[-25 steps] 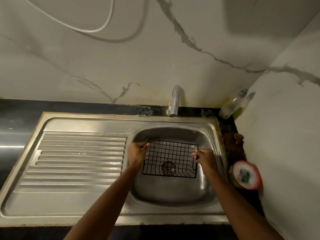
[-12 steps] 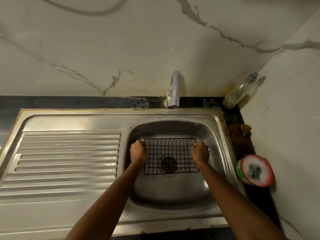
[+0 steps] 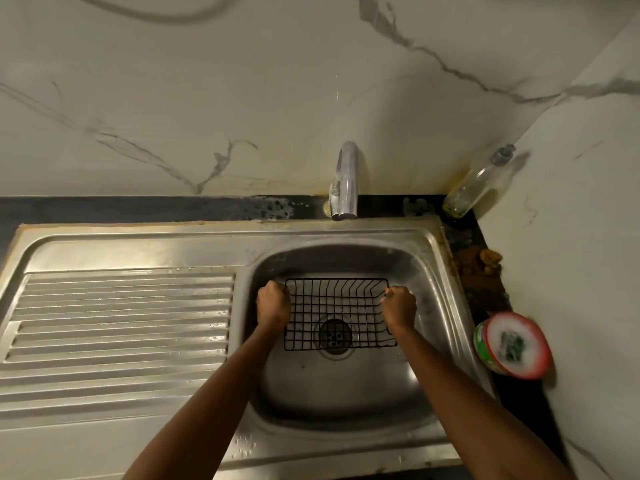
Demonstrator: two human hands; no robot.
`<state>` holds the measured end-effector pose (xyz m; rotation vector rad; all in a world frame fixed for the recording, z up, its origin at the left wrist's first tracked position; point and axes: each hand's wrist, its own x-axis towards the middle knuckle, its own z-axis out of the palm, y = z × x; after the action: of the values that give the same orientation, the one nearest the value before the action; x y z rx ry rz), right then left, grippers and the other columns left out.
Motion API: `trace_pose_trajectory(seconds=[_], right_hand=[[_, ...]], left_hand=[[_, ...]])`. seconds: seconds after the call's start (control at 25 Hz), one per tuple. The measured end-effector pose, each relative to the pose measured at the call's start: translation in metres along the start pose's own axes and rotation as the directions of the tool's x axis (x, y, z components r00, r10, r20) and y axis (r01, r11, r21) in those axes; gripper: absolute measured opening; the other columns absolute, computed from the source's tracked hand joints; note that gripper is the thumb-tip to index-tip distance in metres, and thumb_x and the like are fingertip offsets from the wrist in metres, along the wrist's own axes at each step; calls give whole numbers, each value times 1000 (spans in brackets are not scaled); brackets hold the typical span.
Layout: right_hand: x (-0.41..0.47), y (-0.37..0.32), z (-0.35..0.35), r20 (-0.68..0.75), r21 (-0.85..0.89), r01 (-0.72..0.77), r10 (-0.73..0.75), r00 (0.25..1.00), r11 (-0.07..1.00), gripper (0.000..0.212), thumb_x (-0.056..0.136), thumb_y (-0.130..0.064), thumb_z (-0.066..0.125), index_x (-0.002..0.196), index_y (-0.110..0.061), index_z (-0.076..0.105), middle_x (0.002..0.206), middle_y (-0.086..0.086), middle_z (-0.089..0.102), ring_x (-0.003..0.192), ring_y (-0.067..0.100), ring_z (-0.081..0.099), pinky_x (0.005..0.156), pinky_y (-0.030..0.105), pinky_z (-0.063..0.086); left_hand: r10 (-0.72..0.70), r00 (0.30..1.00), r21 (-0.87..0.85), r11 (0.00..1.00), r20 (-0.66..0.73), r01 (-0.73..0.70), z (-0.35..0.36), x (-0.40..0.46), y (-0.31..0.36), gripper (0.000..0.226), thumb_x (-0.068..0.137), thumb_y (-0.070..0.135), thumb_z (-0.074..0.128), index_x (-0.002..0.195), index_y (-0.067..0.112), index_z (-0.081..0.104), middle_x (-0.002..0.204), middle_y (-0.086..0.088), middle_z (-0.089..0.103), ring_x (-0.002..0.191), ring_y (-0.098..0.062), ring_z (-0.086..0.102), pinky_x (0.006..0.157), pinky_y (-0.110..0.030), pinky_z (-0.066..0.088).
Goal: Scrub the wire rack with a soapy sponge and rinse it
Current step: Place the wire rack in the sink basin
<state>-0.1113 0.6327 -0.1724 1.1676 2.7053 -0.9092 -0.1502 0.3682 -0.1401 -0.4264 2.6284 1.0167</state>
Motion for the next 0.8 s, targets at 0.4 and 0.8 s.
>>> trace_pose_trajectory(seconds=[0.4, 0.8], right_hand=[[-49, -25, -41, -114, 16, 15, -13, 993, 1000, 17, 95, -10, 56, 84, -11, 69, 79, 6, 70, 73, 21, 65, 53, 25, 44], [-118, -31, -68, 10, 146, -35, 34, 999, 989, 26, 81, -4, 58, 66, -19, 73, 65, -12, 66, 58, 1, 56, 50, 19, 39]], left_hand=[[275, 958, 35, 961, -81, -273, -58, -10, 113, 25, 100, 41, 60, 85, 22, 65, 76, 7, 65, 68, -7, 63, 65, -24, 56], [215, 976, -86, 974, 36, -212, -78, -5, 200, 32, 94, 11, 72, 122, 0, 61, 120, -16, 68, 105, -25, 69, 86, -34, 60]])
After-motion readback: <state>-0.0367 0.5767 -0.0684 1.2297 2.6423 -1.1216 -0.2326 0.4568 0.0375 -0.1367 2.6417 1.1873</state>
